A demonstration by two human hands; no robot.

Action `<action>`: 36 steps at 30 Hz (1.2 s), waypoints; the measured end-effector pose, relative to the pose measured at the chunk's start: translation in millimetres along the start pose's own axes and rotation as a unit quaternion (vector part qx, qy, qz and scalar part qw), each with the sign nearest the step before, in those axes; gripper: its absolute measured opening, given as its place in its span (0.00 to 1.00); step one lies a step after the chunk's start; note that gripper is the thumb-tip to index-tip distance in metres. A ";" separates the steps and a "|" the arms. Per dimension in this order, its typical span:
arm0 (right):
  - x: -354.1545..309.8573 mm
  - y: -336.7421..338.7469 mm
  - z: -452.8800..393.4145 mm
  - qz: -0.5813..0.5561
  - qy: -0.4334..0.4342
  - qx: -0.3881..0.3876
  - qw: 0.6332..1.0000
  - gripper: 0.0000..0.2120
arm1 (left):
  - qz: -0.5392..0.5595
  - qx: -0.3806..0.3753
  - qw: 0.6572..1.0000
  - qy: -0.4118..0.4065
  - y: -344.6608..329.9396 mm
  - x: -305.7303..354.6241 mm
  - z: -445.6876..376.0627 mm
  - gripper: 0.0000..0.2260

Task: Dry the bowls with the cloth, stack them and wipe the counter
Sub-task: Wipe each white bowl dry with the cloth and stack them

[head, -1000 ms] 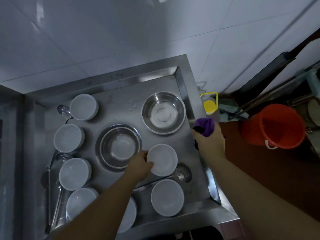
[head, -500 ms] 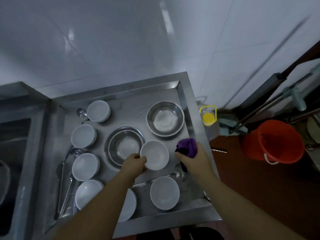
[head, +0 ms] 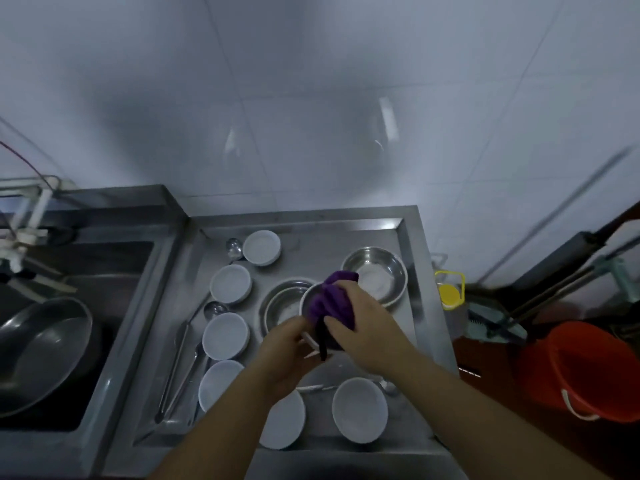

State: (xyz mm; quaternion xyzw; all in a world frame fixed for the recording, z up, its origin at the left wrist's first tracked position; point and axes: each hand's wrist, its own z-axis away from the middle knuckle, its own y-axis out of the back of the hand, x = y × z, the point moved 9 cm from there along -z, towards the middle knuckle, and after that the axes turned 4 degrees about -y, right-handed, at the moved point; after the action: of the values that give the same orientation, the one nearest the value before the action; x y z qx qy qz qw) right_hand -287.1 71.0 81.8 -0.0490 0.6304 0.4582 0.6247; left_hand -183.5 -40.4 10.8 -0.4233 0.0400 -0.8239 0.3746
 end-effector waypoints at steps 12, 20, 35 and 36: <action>-129.7 -65.8 4.6 -0.010 0.085 0.076 0.994 0.17 | -0.008 -0.198 0.980 -0.006 52.8 85.1 55.8 0.33; -190.0 -93.8 8.7 0.147 0.178 0.101 0.968 0.18 | 0.015 -0.232 0.972 -0.038 79.4 111.2 68.0 0.43; -215.3 -41.5 -22.6 0.098 -0.095 -0.032 0.990 0.13 | -0.086 -0.148 0.948 -0.269 50.0 195.3 102.4 0.52; -215.5 -38.1 -18.7 0.062 -0.098 -0.043 0.992 0.14 | -0.079 -0.159 0.949 -0.262 45.1 193.8 105.5 0.52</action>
State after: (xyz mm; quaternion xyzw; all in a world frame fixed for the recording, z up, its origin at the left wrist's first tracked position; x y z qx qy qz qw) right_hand -230.6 -73.0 237.7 0.0085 0.5480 0.5250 0.6511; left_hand -150.3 -172.3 190.2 -0.6803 0.0376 -0.6938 0.2334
